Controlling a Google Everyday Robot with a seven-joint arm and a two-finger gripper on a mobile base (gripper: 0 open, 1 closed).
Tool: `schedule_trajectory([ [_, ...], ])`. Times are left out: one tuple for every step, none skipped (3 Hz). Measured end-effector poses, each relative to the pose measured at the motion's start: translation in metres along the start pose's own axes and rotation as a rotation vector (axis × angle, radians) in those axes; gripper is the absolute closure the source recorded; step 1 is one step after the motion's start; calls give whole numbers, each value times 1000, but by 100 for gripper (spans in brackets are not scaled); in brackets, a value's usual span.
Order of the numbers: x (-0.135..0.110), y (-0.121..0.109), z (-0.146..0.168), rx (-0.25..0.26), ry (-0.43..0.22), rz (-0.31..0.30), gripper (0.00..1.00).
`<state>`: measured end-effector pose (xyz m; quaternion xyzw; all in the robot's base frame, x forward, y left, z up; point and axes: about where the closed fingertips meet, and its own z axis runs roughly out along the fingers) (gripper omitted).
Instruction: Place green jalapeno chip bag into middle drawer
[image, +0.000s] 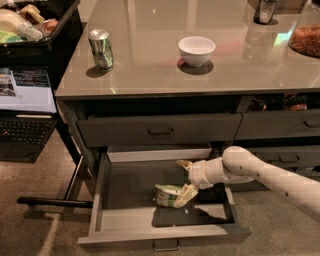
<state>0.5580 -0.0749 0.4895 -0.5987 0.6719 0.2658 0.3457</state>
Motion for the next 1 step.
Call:
schedule_trajectory([
  [0, 0, 0, 0, 0, 0, 0],
])
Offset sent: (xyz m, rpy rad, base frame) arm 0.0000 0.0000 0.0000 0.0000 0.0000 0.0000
